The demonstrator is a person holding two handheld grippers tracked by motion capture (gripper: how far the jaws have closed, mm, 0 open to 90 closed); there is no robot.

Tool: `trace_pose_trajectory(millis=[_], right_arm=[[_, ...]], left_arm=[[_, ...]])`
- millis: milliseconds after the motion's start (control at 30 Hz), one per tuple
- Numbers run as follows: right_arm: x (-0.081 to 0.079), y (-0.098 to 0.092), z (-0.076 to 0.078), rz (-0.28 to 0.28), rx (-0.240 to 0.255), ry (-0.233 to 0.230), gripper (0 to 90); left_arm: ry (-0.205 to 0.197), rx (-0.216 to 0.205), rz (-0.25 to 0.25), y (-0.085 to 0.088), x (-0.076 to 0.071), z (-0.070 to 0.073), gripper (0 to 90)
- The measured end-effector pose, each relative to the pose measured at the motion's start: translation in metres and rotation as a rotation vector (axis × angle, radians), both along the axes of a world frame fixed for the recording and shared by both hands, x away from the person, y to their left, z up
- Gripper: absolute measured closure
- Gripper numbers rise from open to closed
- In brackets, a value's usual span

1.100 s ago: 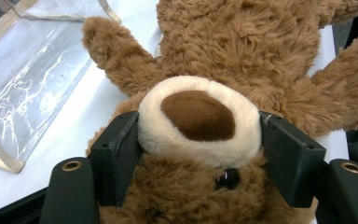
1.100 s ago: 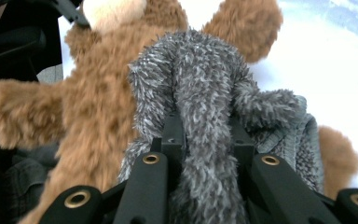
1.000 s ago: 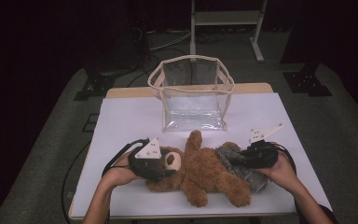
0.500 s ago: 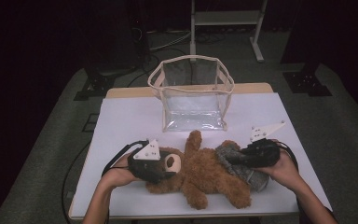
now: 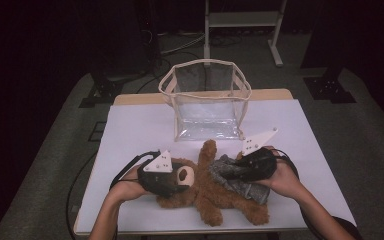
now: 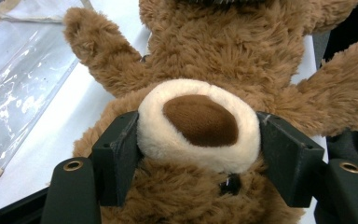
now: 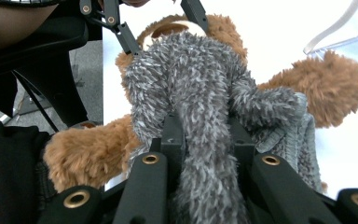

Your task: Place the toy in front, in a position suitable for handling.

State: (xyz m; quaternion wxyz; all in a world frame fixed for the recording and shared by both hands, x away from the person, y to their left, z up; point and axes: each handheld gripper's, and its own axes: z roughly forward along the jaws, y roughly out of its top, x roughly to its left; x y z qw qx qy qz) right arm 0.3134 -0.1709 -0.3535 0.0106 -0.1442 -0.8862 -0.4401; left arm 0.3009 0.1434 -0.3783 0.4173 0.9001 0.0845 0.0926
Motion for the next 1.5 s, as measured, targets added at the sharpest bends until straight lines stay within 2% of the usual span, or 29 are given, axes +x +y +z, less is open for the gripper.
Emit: trace_pose_trajectory(millis=[100,133,267,400,500,633,733,867,1033,1167,1200,1233,1267,1400,1500], right_arm=[[-0.003,-0.01,-0.004,-0.015,0.008,0.012,73.6],[-0.006,-0.019,-0.007,-0.028,0.011,0.016,73.6],[-0.01,-0.028,-0.008,-0.046,-0.001,0.015,73.5],[-0.012,-0.021,-0.004,-0.041,-0.018,-0.004,73.5],[-0.011,-0.009,0.0,-0.015,-0.009,-0.019,73.4],[-0.006,0.002,-0.003,0.007,-0.011,-0.018,73.4],[0.0,-0.004,-0.009,-0.005,0.015,0.009,73.5],[0.0,-0.013,-0.016,-0.011,0.036,0.022,73.8],[0.0,-0.015,-0.018,-0.01,0.04,0.031,73.9],[0.0,-0.014,-0.017,-0.01,0.035,0.026,73.9],[0.0,-0.014,-0.017,-0.011,0.034,0.027,73.9],[0.0,-0.014,-0.017,-0.011,0.034,0.027,73.9],[0.0,-0.013,-0.016,-0.014,0.029,0.025,73.8],[0.002,-0.013,-0.01,-0.028,-0.005,0.004,73.7],[0.006,-0.016,-0.003,-0.05,-0.035,-0.016,73.6]], left_arm=[[-0.002,-0.001,-0.001,0.0,0.0,0.0,33.0],[-0.001,0.003,-0.004,0.0,0.0,0.0,33.1],[0.003,0.0,-0.007,-0.002,0.0,0.0,33.5],[0.0,0.0,-0.009,-0.003,-0.001,-0.001,33.5],[-0.001,-0.007,-0.011,-0.002,0.0,-0.001,33.5],[-0.013,-0.016,-0.002,0.001,0.001,-0.002,31.6],[-0.036,-0.035,-0.013,0.004,0.001,-0.004,26.4],[-0.061,-0.031,-0.014,0.016,0.001,-0.002,20.0],[-0.056,-0.048,-0.014,0.028,0.003,-0.008,14.4],[-0.028,-0.067,-0.016,0.033,0.007,-0.015,12.3],[-0.004,-0.071,-0.028,0.033,0.008,-0.019,12.5],[-0.004,-0.071,-0.028,0.033,0.008,-0.019,16.6],[0.013,-0.075,-0.027,0.031,0.008,-0.022,19.6],[0.019,-0.091,-0.01,0.028,0.008,-0.023,31.9],[0.049,-0.129,-0.007,0.019,0.006,-0.026,34.7]])
